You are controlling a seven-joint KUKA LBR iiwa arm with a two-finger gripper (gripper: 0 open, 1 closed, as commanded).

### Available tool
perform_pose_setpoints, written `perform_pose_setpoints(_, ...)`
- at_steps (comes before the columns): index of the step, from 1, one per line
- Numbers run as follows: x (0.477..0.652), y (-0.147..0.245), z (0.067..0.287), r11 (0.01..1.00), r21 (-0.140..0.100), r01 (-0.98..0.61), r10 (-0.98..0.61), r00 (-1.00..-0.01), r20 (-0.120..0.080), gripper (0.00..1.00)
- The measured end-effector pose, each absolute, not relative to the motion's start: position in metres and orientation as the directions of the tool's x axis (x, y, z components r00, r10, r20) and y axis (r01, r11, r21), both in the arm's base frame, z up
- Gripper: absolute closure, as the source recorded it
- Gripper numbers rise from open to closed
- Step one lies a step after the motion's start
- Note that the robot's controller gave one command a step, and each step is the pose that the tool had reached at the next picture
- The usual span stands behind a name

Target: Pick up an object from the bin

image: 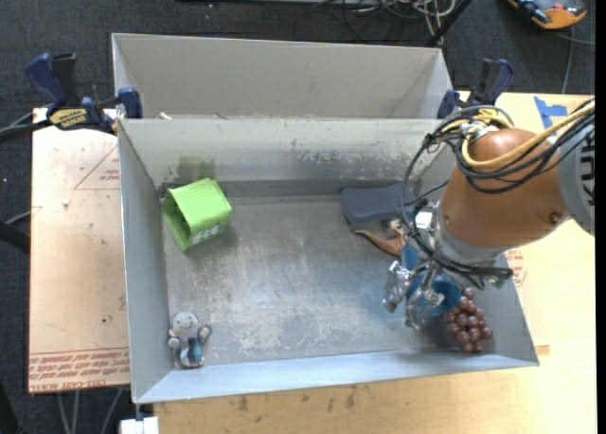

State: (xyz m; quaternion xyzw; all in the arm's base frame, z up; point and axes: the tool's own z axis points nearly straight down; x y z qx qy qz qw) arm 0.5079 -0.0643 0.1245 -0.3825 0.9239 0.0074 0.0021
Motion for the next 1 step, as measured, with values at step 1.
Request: perform_pose_setpoints(1, 0.5021, -0.0681, 0.1389, 0.680, -0.008, -0.733, -0.733, -0.680, -0.008, 1.00)
